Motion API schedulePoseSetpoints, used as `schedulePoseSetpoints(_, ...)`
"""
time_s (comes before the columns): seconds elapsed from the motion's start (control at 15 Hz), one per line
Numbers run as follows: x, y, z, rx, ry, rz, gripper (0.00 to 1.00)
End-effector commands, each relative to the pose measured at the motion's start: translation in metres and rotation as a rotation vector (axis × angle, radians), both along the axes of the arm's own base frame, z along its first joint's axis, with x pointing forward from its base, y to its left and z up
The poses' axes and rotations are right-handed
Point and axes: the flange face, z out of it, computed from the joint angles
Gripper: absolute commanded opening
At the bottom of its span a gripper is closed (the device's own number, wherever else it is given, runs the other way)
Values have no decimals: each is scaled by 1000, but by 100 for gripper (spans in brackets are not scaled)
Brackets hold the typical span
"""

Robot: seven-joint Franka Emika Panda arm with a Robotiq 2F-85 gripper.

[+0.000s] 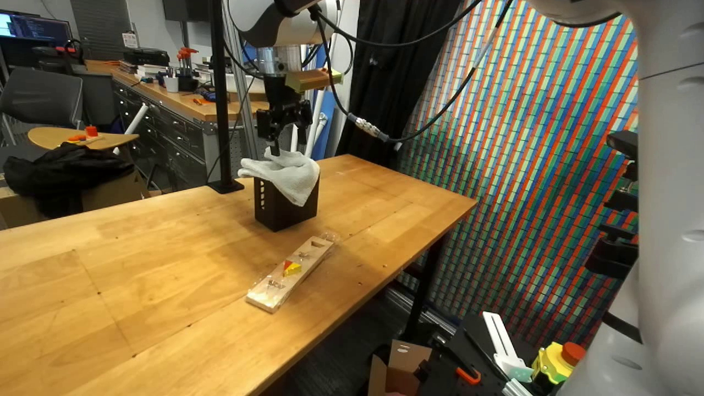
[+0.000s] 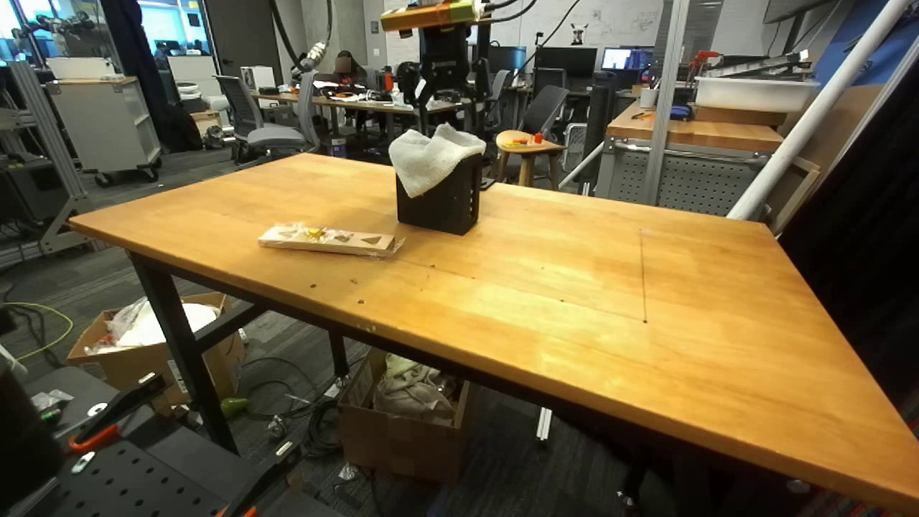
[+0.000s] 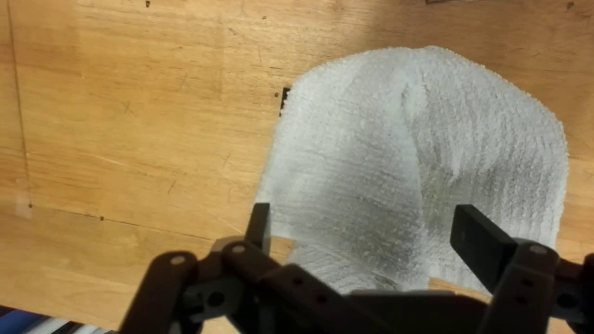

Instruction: Put the white cloth inside the black object

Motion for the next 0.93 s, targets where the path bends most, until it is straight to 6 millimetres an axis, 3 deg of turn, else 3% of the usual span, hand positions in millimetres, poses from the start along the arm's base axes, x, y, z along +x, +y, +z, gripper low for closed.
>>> schedulePoseSetpoints(0.0, -5, 7, 18, -44, -41, 4, 74)
schedulePoseSetpoints(0.27, -3, 13, 18, -50, -50, 20, 42)
schedulePoseSetpoints(0.6, -3, 12, 4, -28, -41, 19, 5)
schedulePoseSetpoints(0.87, -2, 11, -11, -5, -32, 17, 0)
